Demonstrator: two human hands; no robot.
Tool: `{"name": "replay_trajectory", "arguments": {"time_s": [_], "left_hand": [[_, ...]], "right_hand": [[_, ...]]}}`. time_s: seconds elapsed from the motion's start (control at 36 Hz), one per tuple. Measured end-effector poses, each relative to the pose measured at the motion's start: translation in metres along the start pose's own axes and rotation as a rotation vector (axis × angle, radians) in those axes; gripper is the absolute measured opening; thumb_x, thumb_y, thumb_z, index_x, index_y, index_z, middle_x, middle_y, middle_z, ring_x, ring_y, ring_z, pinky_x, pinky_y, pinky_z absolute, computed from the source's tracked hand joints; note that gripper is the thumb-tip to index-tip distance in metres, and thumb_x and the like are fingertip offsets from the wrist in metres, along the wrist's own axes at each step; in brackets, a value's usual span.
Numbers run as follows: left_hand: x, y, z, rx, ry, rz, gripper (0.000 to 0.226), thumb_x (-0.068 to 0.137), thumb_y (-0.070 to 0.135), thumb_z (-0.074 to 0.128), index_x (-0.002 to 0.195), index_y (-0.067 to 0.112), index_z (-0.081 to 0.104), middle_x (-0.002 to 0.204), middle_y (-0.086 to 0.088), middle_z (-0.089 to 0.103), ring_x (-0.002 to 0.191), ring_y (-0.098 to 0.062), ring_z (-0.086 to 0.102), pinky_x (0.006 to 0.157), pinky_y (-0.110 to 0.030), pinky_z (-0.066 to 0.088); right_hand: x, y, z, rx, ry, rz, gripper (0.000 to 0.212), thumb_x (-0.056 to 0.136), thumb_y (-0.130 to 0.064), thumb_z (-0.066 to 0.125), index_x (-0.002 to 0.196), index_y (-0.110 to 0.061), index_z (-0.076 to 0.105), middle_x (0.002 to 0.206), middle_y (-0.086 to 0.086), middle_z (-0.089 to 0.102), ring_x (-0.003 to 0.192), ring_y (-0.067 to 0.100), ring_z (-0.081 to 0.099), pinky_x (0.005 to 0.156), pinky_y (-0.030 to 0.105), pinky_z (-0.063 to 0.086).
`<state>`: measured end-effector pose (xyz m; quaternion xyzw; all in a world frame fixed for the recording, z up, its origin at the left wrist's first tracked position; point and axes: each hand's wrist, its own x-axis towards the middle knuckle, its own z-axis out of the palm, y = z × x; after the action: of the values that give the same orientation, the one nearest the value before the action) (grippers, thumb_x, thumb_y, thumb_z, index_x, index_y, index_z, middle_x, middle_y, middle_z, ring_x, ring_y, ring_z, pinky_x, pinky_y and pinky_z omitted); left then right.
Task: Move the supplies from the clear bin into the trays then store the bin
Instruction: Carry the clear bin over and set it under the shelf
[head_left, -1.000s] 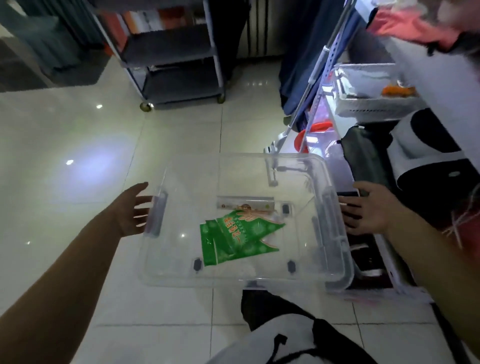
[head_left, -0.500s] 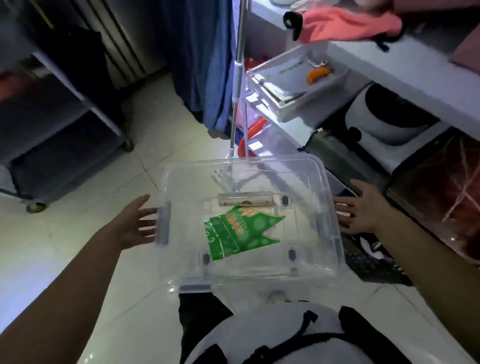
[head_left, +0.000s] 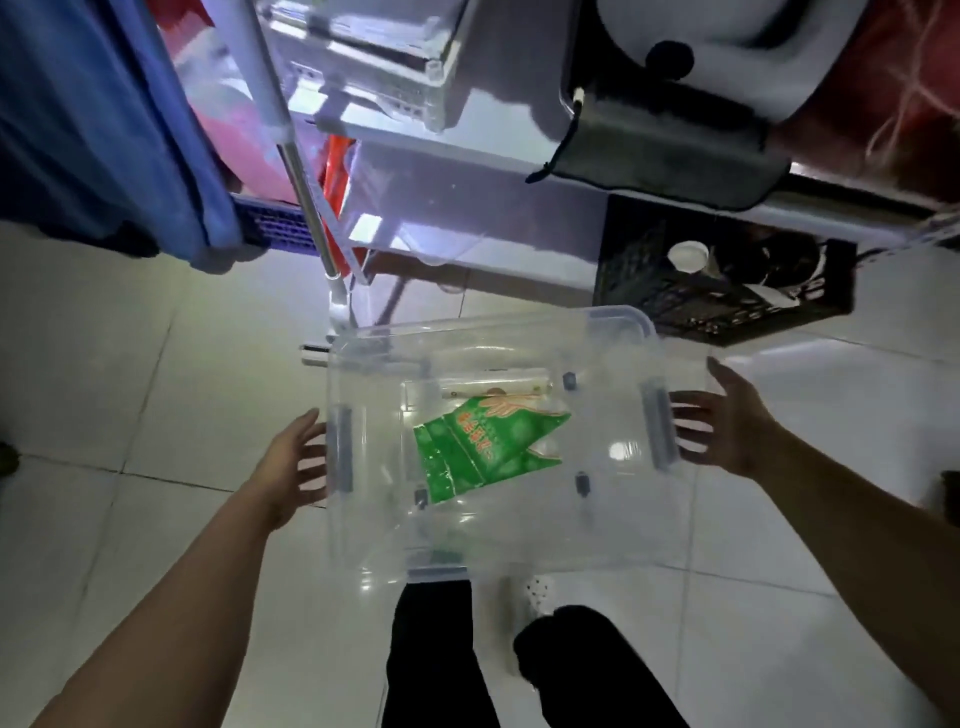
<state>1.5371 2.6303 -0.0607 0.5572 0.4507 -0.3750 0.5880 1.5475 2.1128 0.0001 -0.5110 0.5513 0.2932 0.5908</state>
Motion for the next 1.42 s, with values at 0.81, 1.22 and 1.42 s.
{"name": "replay_trajectory", "arguments": {"time_s": [0.81, 1.22, 1.42], "left_hand": [[0.366, -0.004, 0.081, 0.294, -0.099, 0.258, 0.055, 0.085, 0.062, 0.057, 0.116, 0.019, 0.070, 0.119, -0.013, 0.066, 0.109, -0.032, 0.063, 0.085, -0.045, 0.054], [0.404, 0.008, 0.074, 0.350, -0.139, 0.355, 0.058, 0.079, 0.064, 0.064, 0.114, 0.018, 0.072, 0.120, -0.017, 0.068, 0.106, -0.037, 0.067, 0.080, -0.047, 0.059], [0.381, 0.030, 0.099, 0.844, 0.075, 0.467, 0.061, 0.088, 0.051, 0.063, 0.135, 0.014, 0.051, 0.144, -0.012, 0.050, 0.118, -0.030, 0.054, 0.097, -0.046, 0.048]], "right_hand": [[0.376, 0.100, 0.002, 0.103, 0.039, -0.263, 0.072, 0.084, -0.073, 0.049, 0.115, -0.009, 0.065, 0.118, 0.013, 0.064, 0.109, 0.032, 0.059, 0.095, 0.047, 0.045], [0.420, 0.092, -0.001, 0.119, -0.061, -0.412, 0.062, 0.085, -0.066, 0.054, 0.108, -0.010, 0.068, 0.109, 0.011, 0.063, 0.103, 0.032, 0.056, 0.099, 0.046, 0.041], [0.408, 0.100, 0.020, -0.422, 0.173, -0.719, 0.052, 0.094, -0.052, 0.057, 0.136, -0.021, 0.053, 0.141, 0.010, 0.055, 0.115, 0.032, 0.056, 0.095, 0.042, 0.043]]}}
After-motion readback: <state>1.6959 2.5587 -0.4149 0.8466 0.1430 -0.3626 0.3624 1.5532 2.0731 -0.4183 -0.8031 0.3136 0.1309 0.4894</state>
